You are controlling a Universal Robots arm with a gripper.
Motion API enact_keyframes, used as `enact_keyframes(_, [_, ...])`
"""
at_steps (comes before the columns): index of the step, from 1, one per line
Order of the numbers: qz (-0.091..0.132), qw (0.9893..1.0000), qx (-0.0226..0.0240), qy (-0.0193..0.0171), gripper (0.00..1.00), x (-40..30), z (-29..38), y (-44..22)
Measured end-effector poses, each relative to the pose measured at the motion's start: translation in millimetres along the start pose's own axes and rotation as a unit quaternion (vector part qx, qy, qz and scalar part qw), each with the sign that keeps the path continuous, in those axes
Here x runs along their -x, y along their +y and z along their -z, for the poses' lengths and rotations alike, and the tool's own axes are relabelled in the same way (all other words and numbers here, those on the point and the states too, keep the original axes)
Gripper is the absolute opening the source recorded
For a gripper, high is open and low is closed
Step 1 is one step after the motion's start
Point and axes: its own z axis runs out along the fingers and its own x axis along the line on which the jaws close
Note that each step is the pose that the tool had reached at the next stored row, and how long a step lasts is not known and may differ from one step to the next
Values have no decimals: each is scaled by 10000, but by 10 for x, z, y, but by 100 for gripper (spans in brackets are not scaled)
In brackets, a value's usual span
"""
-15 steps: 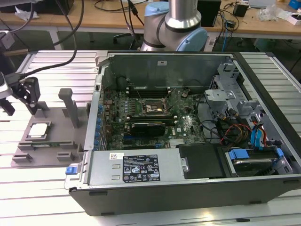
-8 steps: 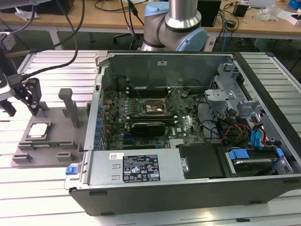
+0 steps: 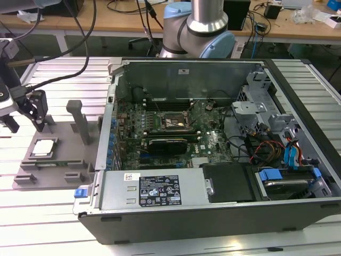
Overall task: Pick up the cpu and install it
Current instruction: 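Pick up the cpu and move it towards the insertion slot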
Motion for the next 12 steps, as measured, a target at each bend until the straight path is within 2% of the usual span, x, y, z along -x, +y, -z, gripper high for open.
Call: enact_keyframes(12, [0, 10000, 0, 0, 60, -1, -65, 2])
